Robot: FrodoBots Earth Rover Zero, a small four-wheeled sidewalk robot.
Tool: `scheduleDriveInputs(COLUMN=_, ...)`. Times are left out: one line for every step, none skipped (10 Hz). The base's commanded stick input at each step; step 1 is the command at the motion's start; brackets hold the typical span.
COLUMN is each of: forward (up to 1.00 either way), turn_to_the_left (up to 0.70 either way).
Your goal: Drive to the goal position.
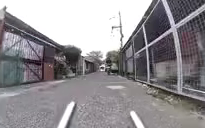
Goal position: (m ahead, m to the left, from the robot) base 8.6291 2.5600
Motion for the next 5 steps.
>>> scheduleDriveInputs(forward=0.85, turn_to_the_left=0.0)
scheduleDriveInputs(forward=0.85, turn_to_the_left=0.0)
scheduleDriveInputs(forward=0.85, turn_to_the_left=0.0)
scheduleDriveInputs(forward=0.85, turn_to_the_left=0.0)
scheduleDriveInputs(forward=0.85, turn_to_the_left=0.0)
